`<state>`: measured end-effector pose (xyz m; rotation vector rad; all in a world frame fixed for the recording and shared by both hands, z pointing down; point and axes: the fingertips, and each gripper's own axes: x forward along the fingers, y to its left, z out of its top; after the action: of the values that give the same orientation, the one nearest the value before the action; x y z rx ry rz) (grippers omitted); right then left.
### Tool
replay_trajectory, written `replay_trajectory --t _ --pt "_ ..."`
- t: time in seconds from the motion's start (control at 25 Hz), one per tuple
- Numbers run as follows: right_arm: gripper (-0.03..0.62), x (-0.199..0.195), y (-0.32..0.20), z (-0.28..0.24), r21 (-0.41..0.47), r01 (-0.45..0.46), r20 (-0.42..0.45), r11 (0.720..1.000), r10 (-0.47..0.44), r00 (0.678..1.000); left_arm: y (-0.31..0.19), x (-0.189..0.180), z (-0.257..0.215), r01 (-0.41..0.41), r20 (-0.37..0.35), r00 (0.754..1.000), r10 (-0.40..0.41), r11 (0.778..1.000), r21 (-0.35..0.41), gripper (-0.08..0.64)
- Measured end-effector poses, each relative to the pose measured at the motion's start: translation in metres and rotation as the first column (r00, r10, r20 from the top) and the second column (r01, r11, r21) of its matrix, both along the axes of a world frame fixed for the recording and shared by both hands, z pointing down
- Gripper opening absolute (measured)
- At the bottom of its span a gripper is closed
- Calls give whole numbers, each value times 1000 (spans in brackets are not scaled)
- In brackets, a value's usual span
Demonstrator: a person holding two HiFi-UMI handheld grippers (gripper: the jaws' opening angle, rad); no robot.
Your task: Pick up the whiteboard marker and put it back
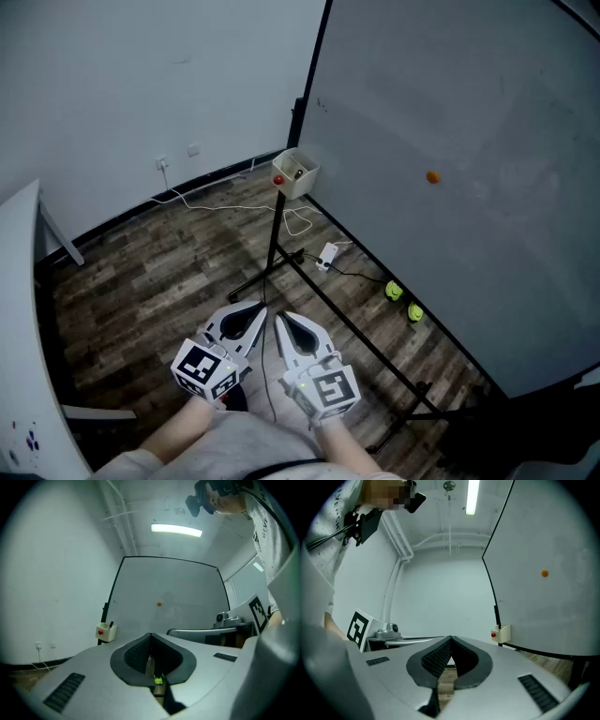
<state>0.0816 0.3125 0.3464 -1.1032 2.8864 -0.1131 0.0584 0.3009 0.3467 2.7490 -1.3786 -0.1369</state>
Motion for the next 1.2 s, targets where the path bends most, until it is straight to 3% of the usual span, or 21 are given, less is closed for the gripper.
replay_trajectory --t 0.28,0.48,1.2 --pt "18 -1 -13 1 -8 -17 -23 1000 17 1000 -15 -9 1 9 -26 1000 -10 1000 -19 11" --pt "18 -8 -41 4 -14 -27 -42 1000 26 999 -42 -9 2 -26 -24 999 25 1000 -17 11" --pt "20 -72 -202 9 -15 -129 -26 992 129 991 -211 -61 8 -153 -63 987 149 987 -56 11"
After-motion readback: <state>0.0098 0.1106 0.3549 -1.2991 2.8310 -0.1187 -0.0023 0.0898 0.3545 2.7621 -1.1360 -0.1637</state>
